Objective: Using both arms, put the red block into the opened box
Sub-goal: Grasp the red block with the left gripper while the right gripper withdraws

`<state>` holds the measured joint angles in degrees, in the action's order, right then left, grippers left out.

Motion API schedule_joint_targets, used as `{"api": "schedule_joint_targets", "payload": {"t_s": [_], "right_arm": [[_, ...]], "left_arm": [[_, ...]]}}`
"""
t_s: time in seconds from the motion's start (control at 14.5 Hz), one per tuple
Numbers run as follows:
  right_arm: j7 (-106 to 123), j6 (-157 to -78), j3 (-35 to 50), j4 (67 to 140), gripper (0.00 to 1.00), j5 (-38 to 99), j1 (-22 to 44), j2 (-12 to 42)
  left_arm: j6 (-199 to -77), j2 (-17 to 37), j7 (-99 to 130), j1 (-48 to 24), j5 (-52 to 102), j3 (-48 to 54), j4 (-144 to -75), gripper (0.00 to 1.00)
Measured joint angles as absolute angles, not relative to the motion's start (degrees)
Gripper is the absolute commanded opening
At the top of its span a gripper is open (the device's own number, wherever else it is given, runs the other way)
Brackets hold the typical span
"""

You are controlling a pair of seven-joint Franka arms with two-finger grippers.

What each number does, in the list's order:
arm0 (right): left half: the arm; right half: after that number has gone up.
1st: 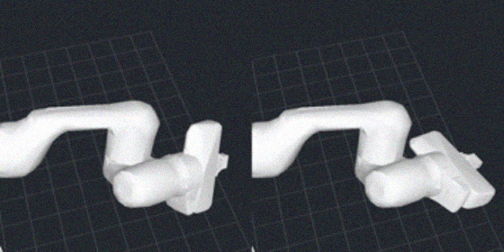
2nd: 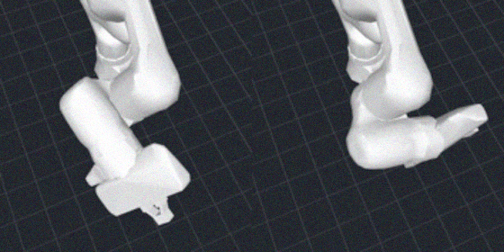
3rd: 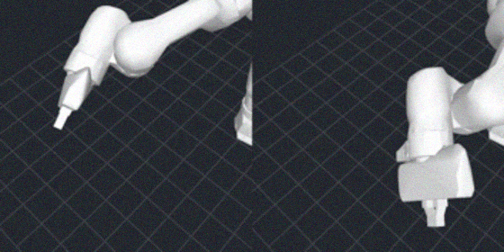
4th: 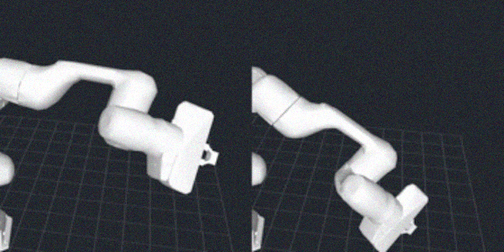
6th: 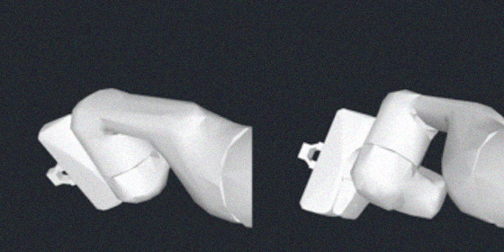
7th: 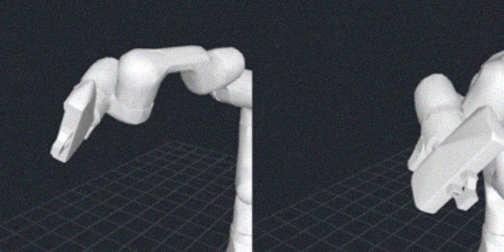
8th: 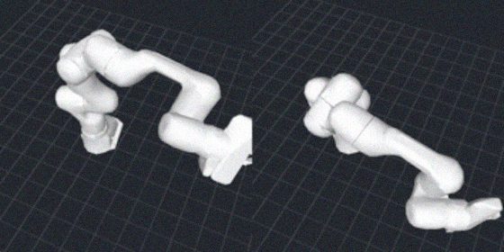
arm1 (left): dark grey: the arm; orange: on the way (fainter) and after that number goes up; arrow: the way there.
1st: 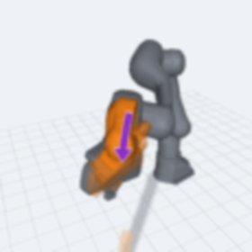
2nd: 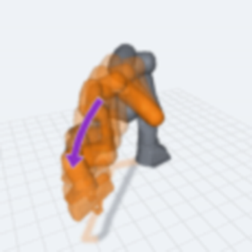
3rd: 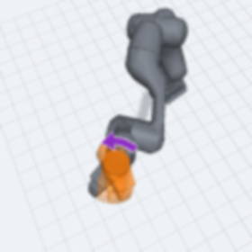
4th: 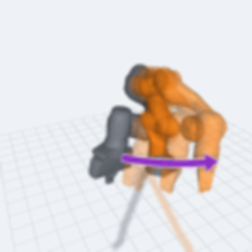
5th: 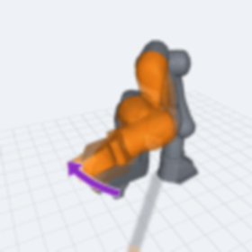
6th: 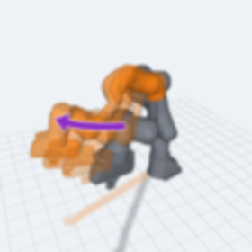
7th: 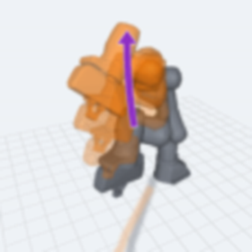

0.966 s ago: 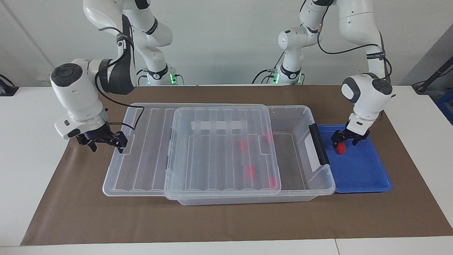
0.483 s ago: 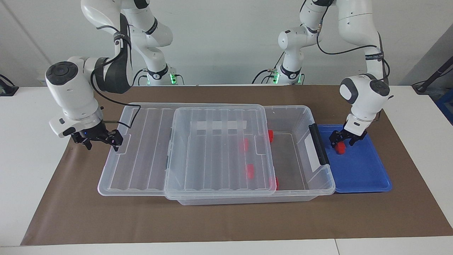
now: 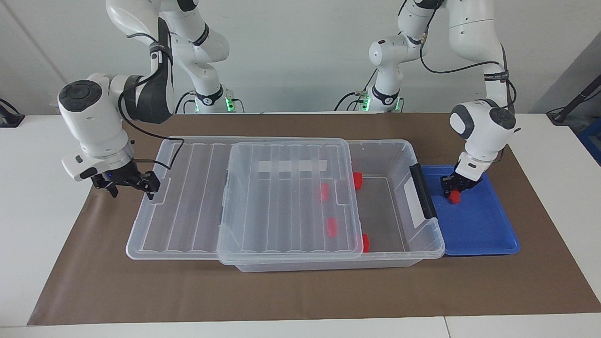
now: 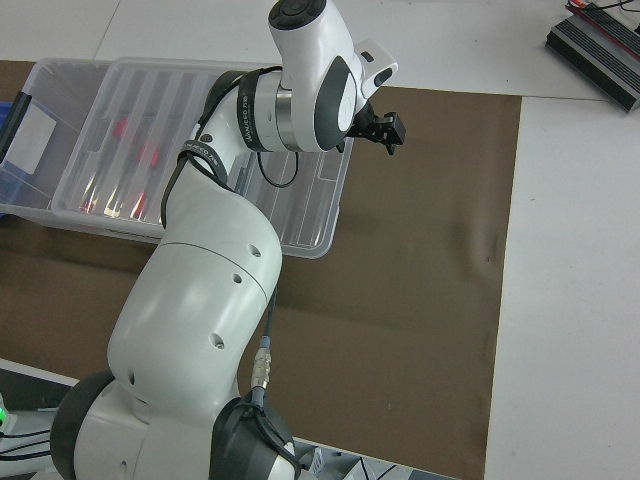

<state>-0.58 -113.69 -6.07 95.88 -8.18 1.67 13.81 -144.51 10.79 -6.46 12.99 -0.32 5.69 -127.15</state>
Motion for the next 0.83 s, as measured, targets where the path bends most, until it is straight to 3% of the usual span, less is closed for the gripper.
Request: {"api": "schedule_joint_targets", "payload": {"t_s": [0.28,0.55,0.83], "right_arm": [[-0.58,-113.66,-5.97,95.79,1.00,-8.27,1.72,13.14],[-4.03,-111.77,-5.30,95.22,1.00,-7.10,2.28,9.79],[-8.55,-102.79,-4.99,93.28,1.00,-4.51,2.66,4.24]], "left_arm": [[-142.61,10.73,-6.46,12.98,-0.32,5.73,-125.12,0.00],[-127.66,9.69,-5.52,12.18,-0.31,6.01,-115.59,0.00],[-110.96,7.00,0.17,9.39,-0.31,6.37,-105.99,0.00]]}}
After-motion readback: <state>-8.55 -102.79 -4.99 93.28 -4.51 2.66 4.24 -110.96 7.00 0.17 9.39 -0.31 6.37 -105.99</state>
